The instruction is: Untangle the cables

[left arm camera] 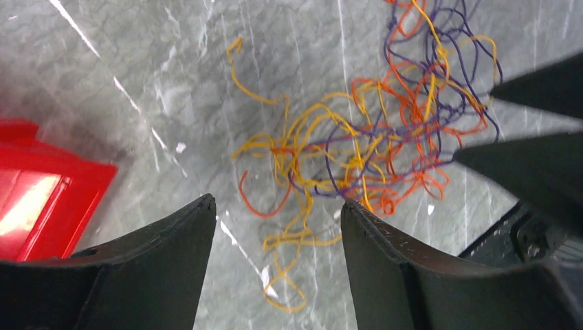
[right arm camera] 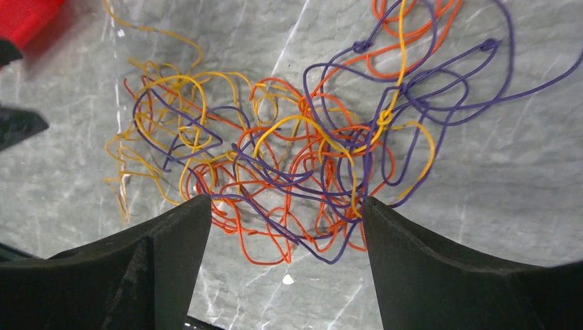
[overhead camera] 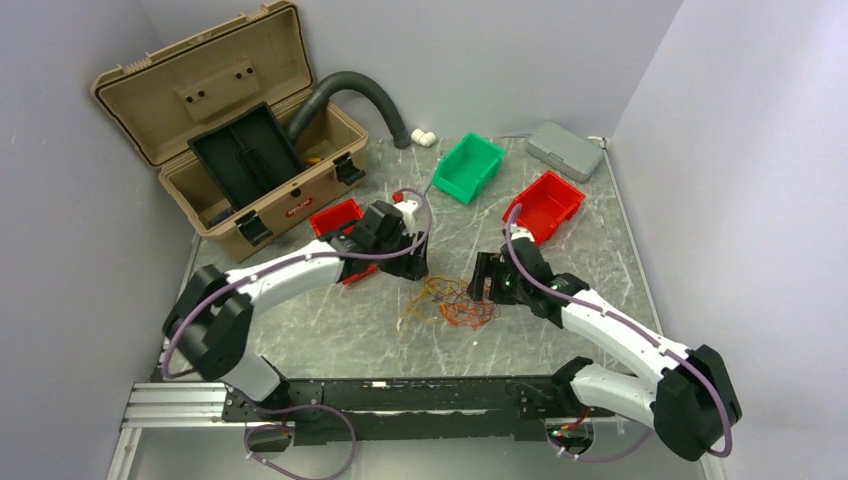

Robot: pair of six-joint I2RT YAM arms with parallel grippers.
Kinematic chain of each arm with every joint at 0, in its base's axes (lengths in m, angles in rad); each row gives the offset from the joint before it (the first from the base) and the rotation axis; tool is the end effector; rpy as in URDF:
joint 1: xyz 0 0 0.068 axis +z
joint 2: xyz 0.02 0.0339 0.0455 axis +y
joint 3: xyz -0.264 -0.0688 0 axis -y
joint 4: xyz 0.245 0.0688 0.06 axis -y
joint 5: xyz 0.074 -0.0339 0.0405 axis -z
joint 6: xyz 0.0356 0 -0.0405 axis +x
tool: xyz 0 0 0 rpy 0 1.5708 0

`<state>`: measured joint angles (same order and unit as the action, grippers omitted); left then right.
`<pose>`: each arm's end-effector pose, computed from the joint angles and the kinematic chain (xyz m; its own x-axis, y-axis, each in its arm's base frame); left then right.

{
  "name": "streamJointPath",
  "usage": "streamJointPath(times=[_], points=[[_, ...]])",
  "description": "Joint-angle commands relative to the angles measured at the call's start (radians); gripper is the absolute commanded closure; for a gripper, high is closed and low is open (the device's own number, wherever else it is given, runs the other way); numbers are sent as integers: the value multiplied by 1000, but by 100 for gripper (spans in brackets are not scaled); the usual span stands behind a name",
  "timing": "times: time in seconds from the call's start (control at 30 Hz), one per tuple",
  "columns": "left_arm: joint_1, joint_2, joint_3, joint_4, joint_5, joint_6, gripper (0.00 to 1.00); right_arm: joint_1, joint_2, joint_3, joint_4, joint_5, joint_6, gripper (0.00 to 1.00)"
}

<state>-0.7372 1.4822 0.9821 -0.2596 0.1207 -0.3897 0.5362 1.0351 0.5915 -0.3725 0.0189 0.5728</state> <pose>0.2338 -0.2181 0.2363 -0.7497 0.1713 -0.6392 0.4834 0.8015 -0.3522 0.1786 0.1054 0.2097 -0.7971 0.1567 -0.5832 -0.0805 0.9296 0.3597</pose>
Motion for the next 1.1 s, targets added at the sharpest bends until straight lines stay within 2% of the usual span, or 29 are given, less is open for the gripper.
streamJointPath(times=[0.0, 0.23, 0.33, 0.37, 0.4, 0.43, 0.47, 0.53, 0.67, 0.77, 0.87, 1.07], points=[[19, 128, 107, 33, 36, -54, 29, 80, 44, -24, 48, 147, 114, 18], [19, 346, 247, 67, -3, -130, 31, 137, 132, -67, 146, 168, 185, 19], [19, 415, 298, 75, -24, -133, 43, 140, 152, -66, 142, 187, 183, 26], [20, 435, 315, 70, -45, -126, 53, 140, 148, -66, 132, 200, 183, 34], [20, 450, 337, 55, -67, -117, 69, 140, 141, -66, 117, 221, 187, 47], [24, 458, 348, 45, -73, -109, 87, 140, 123, -66, 96, 242, 194, 72], [31, 455, 353, 39, -67, -101, 99, 139, 107, -62, 49, 290, 228, 99], [43, 407, 331, 45, -73, -80, 100, 138, 64, -41, -89, 448, 317, 100], [68, 228, 281, 10, -117, -13, 100, 115, -48, -21, -280, 596, 394, 100], [88, 83, 280, -76, -188, 44, 100, 91, -143, -28, -324, 602, 452, 100], [97, -69, 281, -177, -322, 85, 100, 86, -232, -26, -425, 660, 584, 100], [133, -325, 205, -285, -530, 82, 100, 78, -343, 10, -525, 743, 621, 100]])
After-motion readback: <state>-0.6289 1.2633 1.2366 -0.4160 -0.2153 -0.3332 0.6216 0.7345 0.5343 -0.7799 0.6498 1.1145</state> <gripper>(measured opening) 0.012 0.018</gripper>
